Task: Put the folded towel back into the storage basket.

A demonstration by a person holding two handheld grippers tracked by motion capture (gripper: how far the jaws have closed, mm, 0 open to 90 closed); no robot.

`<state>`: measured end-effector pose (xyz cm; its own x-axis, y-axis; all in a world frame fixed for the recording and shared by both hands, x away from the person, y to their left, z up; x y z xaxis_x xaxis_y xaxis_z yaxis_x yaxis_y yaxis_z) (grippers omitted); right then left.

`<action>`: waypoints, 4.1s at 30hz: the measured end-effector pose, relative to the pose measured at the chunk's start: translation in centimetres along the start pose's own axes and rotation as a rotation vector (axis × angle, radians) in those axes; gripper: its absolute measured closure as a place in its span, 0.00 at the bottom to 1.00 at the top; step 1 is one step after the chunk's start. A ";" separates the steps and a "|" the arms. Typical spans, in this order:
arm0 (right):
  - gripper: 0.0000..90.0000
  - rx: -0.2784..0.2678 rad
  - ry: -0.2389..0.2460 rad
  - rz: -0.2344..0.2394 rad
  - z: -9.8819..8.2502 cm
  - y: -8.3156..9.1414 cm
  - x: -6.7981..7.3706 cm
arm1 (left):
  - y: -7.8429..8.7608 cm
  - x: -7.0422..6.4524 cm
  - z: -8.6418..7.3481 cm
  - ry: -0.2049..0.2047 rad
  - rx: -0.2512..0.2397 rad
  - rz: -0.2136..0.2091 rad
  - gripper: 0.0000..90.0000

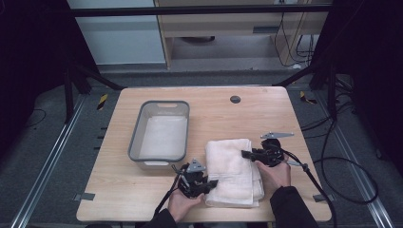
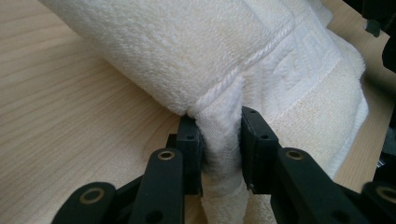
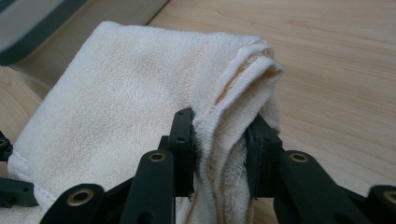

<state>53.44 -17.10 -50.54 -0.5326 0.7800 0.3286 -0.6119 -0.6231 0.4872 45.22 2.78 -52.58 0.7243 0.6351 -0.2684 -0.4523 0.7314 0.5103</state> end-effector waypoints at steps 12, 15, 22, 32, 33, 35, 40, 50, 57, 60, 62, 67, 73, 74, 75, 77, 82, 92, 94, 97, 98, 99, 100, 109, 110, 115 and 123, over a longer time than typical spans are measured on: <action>0.76 -0.070 0.032 0.012 2.1 1.8 1.4 | 1.7 -0.5 1.7 -0.038 -0.062 -0.001 0.80; 0.76 -0.084 0.040 0.012 2.5 2.1 1.7 | 2.1 -0.7 2.0 -0.042 -0.074 -0.001 0.80; 0.76 -0.116 0.048 0.016 3.4 2.9 2.2 | 2.9 -1.0 2.9 -0.051 -0.109 -0.002 0.80; 0.76 -0.174 0.080 0.022 4.9 3.9 3.3 | 4.4 -1.2 4.3 -0.082 -0.159 0.006 0.80; 0.76 -0.178 0.082 0.021 5.1 3.9 3.5 | 4.4 -1.2 4.4 -0.082 -0.161 0.006 0.80; 0.76 -0.184 0.082 0.022 5.3 4.0 3.6 | 4.6 -1.2 4.6 -0.083 -0.167 0.007 0.80; 0.76 -0.198 0.096 0.016 6.0 4.3 4.0 | 5.0 -1.2 5.1 -0.095 -0.180 0.004 0.80; 0.76 -0.241 0.104 0.023 7.7 4.6 5.0 | 6.4 -0.9 6.8 -0.121 -0.216 0.009 0.80; 0.76 -0.270 0.112 0.023 9.4 4.5 5.8 | 7.4 -0.2 7.9 -0.120 -0.246 0.018 0.80; 0.76 -0.275 0.121 0.021 10.0 4.3 6.2 | 7.9 0.2 8.2 -0.115 -0.260 0.024 0.80; 0.76 -0.276 0.123 0.021 10.2 4.3 6.4 | 8.2 0.4 8.5 -0.111 -0.269 0.026 0.80; 0.76 -0.286 0.134 0.023 11.6 3.9 7.4 | 9.2 1.0 9.0 -0.098 -0.295 0.037 0.80; 0.76 -0.294 0.154 0.021 12.7 3.3 8.5 | 10.1 1.7 9.5 -0.092 -0.318 0.056 0.80; 0.76 -0.296 0.157 0.022 12.9 3.2 8.6 | 10.3 1.8 9.6 -0.088 -0.323 0.056 0.80; 0.76 -0.296 0.156 0.023 13.1 3.1 8.8 | 10.4 1.9 9.7 -0.086 -0.327 0.058 0.80; 0.76 -0.301 0.158 0.026 13.5 3.0 9.1 | 10.8 2.1 9.8 -0.090 -0.332 0.066 0.80; 0.76 -0.309 0.171 0.032 14.5 2.8 10.0 | 11.6 2.6 10.3 -0.086 -0.359 0.079 0.80; 0.76 -0.332 0.184 0.041 16.2 1.6 11.6 | 13.5 4.1 11.1 -0.072 -0.397 0.119 0.80; 0.76 -0.337 0.187 0.042 16.4 1.3 12.0 | 13.7 4.4 11.2 -0.069 -0.403 0.125 0.80; 0.76 -0.335 0.200 0.036 16.9 0.8 12.5 | 14.1 4.8 11.3 -0.061 -0.409 0.135 0.80; 0.76 -0.338 0.202 0.039 17.0 0.7 12.6 | 14.3 4.9 11.3 -0.059 -0.411 0.138 0.80; 0.76 -0.338 0.200 0.040 17.1 0.6 12.7 | 14.4 5.0 11.4 -0.057 -0.415 0.140 0.80; 0.76 -0.339 0.203 0.040 17.2 0.5 12.9 | 14.6 5.2 11.4 -0.053 -0.417 0.144 0.80; 0.76 -0.344 0.215 0.035 18.1 -0.8 13.8 | 15.6 6.2 11.6 -0.047 -0.426 0.175 0.80; 0.76 -0.344 0.215 0.035 18.1 -0.8 13.8 | 15.6 6.2 11.6 -0.047 -0.426 0.175 0.80; 0.76 -0.350 0.218 0.041 18.8 -1.7 14.8 | 16.7 7.1 11.9 -0.037 -0.447 0.200 0.80; 0.76 -0.351 0.227 0.044 19.6 -3.2 16.0 | 17.8 8.3 11.9 -0.012 -0.461 0.224 0.80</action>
<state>58.35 -1.52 -30.95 -0.6541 0.7439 0.1369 -0.7269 -0.6682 0.1582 49.39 18.12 -35.96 0.5878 0.7881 -0.1827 -0.7778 0.6127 0.1404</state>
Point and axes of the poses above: each handheld gripper's, and its own axes: y roughly backward along the jaws, z roughly out of its top, x roughly to its left, the point moved 7 cm from there along -y, roughly forward along the jaws, and after that the axes turned 9 degrees about -x, right-handed, at the moved point
